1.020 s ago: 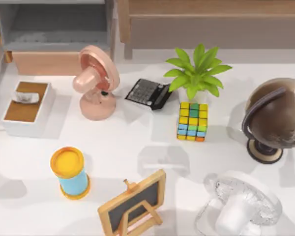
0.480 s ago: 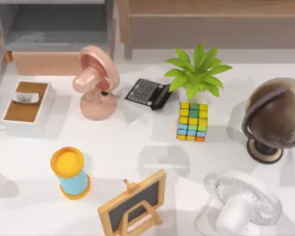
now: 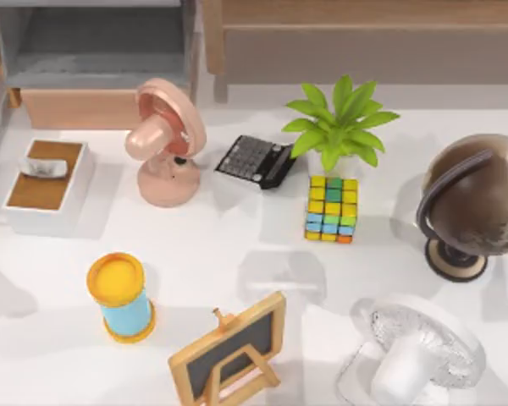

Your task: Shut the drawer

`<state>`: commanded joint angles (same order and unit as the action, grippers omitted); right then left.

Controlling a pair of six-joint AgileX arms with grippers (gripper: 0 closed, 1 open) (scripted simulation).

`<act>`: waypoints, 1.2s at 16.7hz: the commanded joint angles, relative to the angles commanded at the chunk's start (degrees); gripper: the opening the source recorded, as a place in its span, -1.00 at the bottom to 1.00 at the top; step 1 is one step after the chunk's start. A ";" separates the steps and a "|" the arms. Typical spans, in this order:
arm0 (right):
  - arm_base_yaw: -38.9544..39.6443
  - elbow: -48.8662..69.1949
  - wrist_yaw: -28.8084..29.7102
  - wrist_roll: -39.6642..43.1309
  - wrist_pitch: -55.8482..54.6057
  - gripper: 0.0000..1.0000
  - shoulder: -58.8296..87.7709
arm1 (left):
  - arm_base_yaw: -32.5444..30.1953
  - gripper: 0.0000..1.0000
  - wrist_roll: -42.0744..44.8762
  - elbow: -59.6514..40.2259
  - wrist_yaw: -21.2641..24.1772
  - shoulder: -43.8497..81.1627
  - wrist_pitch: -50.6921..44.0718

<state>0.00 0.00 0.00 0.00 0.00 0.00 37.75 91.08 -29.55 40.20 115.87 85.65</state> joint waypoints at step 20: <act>0.00 0.00 0.00 0.00 0.00 1.00 0.00 | 0.00 -1.00 0.00 0.00 0.00 0.00 0.00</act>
<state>0.00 0.00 0.00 0.00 0.00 0.00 37.75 91.08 -29.55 40.20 115.87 85.65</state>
